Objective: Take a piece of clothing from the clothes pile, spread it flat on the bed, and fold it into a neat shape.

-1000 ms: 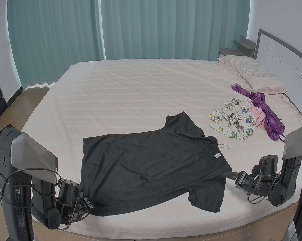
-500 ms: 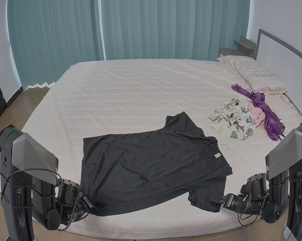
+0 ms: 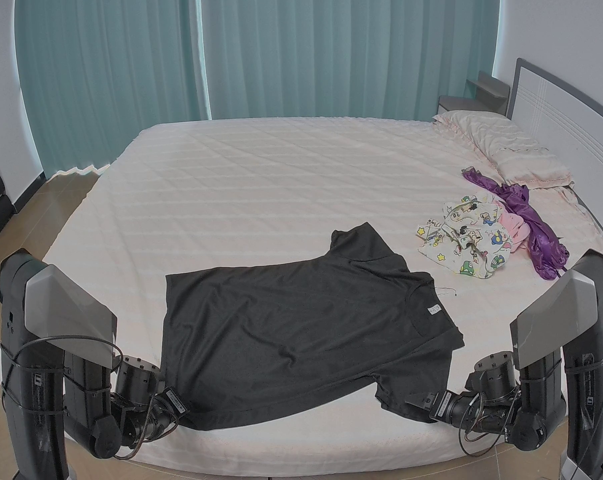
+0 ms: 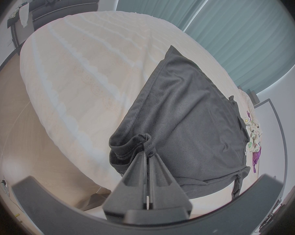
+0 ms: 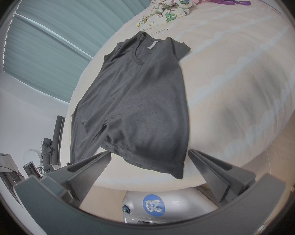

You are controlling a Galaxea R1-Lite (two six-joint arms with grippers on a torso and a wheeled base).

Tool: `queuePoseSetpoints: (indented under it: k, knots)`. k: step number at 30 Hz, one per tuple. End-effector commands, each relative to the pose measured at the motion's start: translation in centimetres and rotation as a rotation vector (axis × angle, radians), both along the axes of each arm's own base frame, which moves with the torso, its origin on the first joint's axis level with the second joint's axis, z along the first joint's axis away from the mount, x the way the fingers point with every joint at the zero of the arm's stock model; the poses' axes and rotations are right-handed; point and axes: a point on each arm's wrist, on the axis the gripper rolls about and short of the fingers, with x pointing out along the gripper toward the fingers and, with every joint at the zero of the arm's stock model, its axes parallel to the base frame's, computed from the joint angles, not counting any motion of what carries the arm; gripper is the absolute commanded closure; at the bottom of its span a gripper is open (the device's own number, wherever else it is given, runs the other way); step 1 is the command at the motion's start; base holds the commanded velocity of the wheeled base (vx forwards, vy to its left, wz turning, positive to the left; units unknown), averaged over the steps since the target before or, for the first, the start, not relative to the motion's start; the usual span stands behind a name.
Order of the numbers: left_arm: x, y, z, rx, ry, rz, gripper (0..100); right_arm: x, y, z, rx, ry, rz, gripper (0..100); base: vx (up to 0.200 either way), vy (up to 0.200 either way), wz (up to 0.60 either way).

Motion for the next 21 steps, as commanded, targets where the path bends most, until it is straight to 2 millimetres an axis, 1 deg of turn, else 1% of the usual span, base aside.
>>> queuePoseSetpoints:
  k: [1,8,9,14,16,18,19,21]
  knots:
    - [0.0,0.0,0.0,0.001,0.000,0.001,100,0.4,0.3,-0.1,0.009,-0.019,0.004,0,0.000,0.000,0.00]
    - [0.1,0.0,0.0,-0.001,-0.001,0.002,100,0.5,0.9,-0.9,-0.043,-0.029,-0.019,0,0.000,0.000,0.00]
    - [0.1,0.0,0.0,-0.001,-0.001,0.002,100,0.6,0.9,-0.9,-0.040,-0.033,-0.019,100,0.000,0.000,0.00]
    - [0.1,0.0,0.0,-0.001,-0.001,0.002,100,-0.4,0.3,-0.5,-0.056,-0.005,-0.015,100,0.000,0.000,0.00]
    - [0.1,0.0,0.0,-0.001,-0.001,0.002,100,-0.4,0.1,-0.3,-0.057,-0.007,-0.019,100,0.000,0.000,0.00]
    - [0.1,0.0,0.0,-0.002,-0.004,0.005,100,-0.4,-0.6,0.2,-0.067,-0.016,-0.034,100,0.000,0.000,0.00]
    - [0.1,0.0,0.0,-0.002,-0.004,0.004,100,-0.4,-0.7,0.2,-0.069,-0.015,-0.032,100,0.000,0.000,0.00]
    - [0.1,0.1,0.0,-0.002,-0.004,0.007,100,-1.1,-2.1,0.6,-0.100,0.002,0.007,100,0.000,0.000,0.00]
